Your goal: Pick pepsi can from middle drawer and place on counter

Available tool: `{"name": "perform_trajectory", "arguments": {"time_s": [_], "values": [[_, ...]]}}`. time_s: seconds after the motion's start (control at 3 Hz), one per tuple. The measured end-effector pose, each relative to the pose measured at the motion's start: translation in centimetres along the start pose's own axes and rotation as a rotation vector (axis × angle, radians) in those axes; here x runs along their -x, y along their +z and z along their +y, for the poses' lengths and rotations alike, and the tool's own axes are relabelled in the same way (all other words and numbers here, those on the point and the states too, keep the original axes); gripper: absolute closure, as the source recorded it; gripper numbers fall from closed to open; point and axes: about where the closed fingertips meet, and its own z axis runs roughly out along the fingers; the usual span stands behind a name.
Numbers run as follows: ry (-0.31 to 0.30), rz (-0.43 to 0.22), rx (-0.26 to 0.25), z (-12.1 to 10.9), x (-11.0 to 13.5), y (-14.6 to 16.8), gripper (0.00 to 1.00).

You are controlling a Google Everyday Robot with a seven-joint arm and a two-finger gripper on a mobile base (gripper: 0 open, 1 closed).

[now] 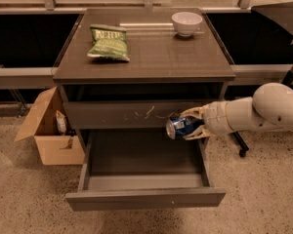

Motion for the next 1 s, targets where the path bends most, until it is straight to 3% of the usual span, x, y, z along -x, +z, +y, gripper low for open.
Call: {"name": "perform_trajectory", "arguments": {"time_s": [0.33,1.0], "values": [[-0.003,-0.053,-0.009,-0.7,0.7,-0.3,1.00],[-0.072,-0.204,-0.039,-6.1,7.1,-5.1,1.00]]}}
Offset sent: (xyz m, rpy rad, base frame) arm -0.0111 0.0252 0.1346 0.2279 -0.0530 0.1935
